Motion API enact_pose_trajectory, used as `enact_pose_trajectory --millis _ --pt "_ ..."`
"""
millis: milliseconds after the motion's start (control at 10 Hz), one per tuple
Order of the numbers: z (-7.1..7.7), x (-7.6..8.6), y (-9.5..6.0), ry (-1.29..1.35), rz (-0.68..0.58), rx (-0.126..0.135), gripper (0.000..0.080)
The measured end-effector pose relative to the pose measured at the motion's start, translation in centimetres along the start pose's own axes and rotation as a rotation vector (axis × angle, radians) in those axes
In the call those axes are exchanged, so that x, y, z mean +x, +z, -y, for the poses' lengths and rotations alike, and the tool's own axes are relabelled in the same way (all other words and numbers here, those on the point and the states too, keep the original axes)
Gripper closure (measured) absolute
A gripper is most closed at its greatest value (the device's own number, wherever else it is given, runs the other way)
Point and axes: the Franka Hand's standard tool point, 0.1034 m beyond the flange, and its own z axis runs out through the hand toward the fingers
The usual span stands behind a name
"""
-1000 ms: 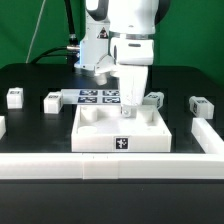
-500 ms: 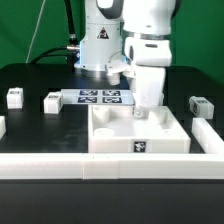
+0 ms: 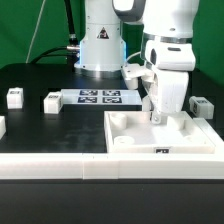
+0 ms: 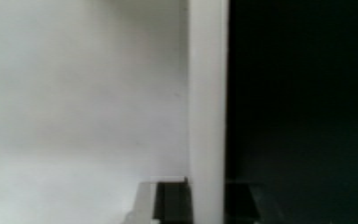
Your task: Assemble one leg
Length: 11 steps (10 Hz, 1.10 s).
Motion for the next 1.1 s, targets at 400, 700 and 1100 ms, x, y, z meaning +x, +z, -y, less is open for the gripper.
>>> enact_pose_trajectory --millis 400,700,1100 --pt "-0.7 0.4 0.0 0.021 0.005 0.002 0.0741" --pt "-1.7 0.2 0.0 0.013 0.002 -0.009 0.0741" --pt "-1.6 -0.1 0.1 0.001 -0.008 -0.006 0.0740"
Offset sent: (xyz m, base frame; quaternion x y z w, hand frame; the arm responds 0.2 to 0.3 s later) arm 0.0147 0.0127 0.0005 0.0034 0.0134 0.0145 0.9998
